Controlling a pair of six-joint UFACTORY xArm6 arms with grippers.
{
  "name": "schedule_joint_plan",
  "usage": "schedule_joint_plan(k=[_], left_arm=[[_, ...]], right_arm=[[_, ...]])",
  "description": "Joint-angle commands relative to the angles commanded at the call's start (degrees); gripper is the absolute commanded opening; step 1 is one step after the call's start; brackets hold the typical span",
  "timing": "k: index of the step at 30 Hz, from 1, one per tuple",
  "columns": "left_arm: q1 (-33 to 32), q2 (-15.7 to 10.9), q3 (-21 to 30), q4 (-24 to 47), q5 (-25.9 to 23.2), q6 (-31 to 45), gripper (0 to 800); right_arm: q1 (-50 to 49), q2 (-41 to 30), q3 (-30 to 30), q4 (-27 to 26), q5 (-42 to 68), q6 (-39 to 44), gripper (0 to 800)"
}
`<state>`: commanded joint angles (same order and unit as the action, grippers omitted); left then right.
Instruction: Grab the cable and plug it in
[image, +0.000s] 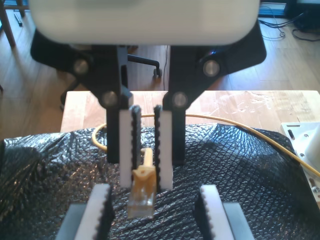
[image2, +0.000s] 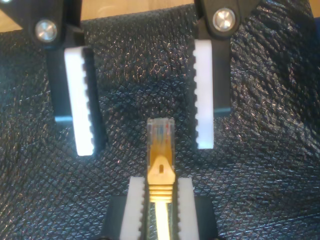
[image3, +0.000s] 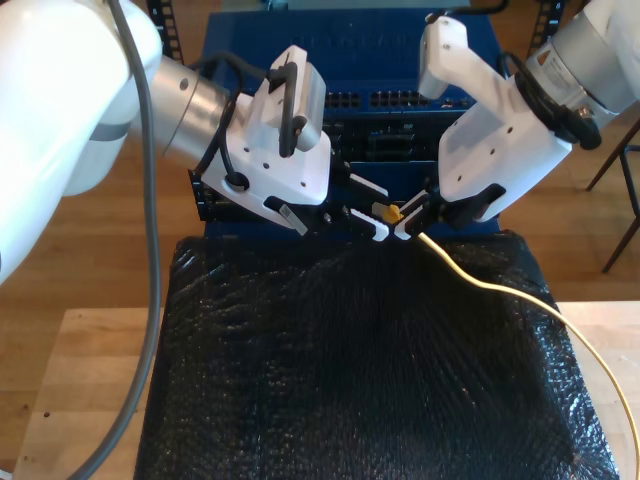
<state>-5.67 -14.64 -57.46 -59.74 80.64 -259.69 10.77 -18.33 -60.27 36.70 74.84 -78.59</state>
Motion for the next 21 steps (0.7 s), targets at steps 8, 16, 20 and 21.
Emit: schedule_joint_plan(k=[8, 16, 20, 21], left_arm=[[0.00, 0.00, 0.26, 0.00, -0.18, 0.00, 340], [0.00, 0.00, 0.35, 0.00, -0.18, -0.09, 303], [0.00, 0.00, 0.35, 0.00, -0.18, 0.00, 286], [0.00, 0.00, 0.35, 0.00, -0.18, 0.00, 285]], right_arm=[[0.09, -0.35, 0.00, 0.00, -0.09, 0.00, 4], [0.18, -0.26, 0.18, 0.00, 0.00, 0.00, 4], [0.18, -0.26, 0.18, 0.00, -0.09, -0.09, 4], [0.18, -0.26, 0.18, 0.00, -0.09, -0.09, 4]])
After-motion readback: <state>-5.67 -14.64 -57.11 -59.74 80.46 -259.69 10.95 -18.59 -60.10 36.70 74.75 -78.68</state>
